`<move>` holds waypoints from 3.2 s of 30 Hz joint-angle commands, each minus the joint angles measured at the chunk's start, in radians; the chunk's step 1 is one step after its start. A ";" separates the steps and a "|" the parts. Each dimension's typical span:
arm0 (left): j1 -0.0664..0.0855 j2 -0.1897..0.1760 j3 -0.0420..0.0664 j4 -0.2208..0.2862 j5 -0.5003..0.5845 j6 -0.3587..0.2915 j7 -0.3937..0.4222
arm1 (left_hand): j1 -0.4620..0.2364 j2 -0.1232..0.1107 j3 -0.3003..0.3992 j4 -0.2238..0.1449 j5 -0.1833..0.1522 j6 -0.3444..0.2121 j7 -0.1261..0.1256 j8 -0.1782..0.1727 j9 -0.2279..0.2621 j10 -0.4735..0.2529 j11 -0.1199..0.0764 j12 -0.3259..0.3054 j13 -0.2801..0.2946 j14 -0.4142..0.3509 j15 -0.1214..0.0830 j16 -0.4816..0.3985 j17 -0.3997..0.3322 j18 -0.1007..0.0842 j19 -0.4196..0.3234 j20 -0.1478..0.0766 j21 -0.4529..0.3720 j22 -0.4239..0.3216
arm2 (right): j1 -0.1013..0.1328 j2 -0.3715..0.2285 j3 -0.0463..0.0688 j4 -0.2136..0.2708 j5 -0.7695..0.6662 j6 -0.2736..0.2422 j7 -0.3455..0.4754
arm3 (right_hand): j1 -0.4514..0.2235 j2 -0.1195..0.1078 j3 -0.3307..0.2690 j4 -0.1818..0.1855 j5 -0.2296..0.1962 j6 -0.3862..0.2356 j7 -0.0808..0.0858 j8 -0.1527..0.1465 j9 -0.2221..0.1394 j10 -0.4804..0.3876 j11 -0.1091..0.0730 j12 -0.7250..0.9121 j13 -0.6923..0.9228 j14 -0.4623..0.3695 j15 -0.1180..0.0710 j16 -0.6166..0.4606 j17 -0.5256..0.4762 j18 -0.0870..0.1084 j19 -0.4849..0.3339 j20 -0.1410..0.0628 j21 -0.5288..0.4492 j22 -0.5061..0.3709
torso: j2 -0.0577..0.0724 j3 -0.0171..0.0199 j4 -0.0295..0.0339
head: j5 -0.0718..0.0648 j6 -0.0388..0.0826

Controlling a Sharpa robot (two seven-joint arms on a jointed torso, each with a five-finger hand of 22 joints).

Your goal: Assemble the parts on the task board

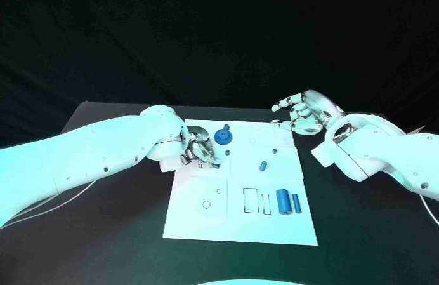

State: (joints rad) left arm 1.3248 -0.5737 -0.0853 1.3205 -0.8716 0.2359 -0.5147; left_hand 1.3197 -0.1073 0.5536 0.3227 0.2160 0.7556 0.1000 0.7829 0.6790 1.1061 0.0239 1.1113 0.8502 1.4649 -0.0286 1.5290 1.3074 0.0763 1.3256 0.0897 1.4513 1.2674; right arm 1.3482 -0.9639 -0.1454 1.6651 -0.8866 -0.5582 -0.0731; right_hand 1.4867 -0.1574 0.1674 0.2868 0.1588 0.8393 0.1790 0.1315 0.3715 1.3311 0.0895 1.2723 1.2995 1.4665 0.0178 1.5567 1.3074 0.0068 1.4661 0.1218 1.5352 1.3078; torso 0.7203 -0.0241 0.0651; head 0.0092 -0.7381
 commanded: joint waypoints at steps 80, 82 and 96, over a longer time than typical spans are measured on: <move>-0.029 -0.072 -0.006 0.135 -0.223 -0.154 -0.002 | -0.170 -0.079 0.393 -0.312 0.019 0.061 -0.019 0.014 0.068 0.116 -0.018 0.059 0.100 0.093 -0.022 0.022 0.226 -0.020 0.051 -0.024 0.033 0.063 | -0.001 0.001 -0.002 -0.006 -0.009 0.017 0.017 | -0.013 0.003 0.010 0.000 0.006 0.006 -0.002 0.007 -0.001 0.003 0.001 0.002 -0.004 0.095 -0.003 -0.002 0.228 0.001 0.088 -0.003 0.005 0.242 | 0.002 0.0000 -0.0010 | 0.013 -0.017; -0.029 -0.073 -0.006 0.136 -0.222 -0.154 -0.002 | -0.170 -0.079 0.393 -0.312 0.019 0.061 -0.019 0.014 0.068 0.116 -0.018 0.059 0.100 0.093 -0.022 0.022 0.226 -0.020 0.051 -0.024 0.033 0.063 | -0.001 0.001 -0.002 -0.007 -0.009 0.017 0.017 | -0.013 0.003 0.010 0.000 0.006 0.006 -0.002 0.007 -0.001 0.003 0.001 0.002 -0.004 0.095 -0.003 -0.002 0.228 0.001 0.088 -0.003 0.005 0.242 | 0.002 0.0000 -0.0010 | 0.013 -0.017; -0.032 -0.070 -0.014 0.131 -0.220 -0.154 -0.002 | -0.175 -0.085 0.397 -0.315 0.019 0.066 -0.020 0.014 0.069 0.122 -0.019 0.060 0.103 0.094 -0.023 0.023 0.228 -0.020 0.053 -0.025 0.034 0.064 | -0.002 0.002 -0.002 -0.008 -0.009 0.018 0.019 | -0.015 0.003 0.011 0.000 0.006 0.006 -0.002 0.007 -0.001 0.003 0.000 0.002 -0.004 0.095 -0.003 -0.002 0.228 0.001 0.088 -0.004 0.004 0.242 | 0.002 -0.0001 -0.0016 | 0.014 -0.018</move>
State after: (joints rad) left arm 1.2956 -0.6451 -0.0975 1.4511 -1.0935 0.0664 -0.5173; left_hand 1.1442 -0.1978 0.7482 0.2025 0.2296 0.8138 0.0790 0.7930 0.7461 1.2209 0.0054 1.1654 0.9515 1.4649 -0.0428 1.5483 1.3077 0.0763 1.3722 0.0681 1.4783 1.3076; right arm 1.3474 -0.9625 -0.1478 1.6570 -0.8866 -0.5543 -0.0673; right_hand 1.4832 -0.1539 0.1730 0.2869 0.1587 0.8392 0.1790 0.1352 0.3715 1.3310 0.0897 1.2719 1.2966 1.4665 0.0178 1.5567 1.3078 0.0069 1.4661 0.1218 1.5352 1.3077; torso 0.7217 -0.0240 0.0639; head 0.0230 -0.7554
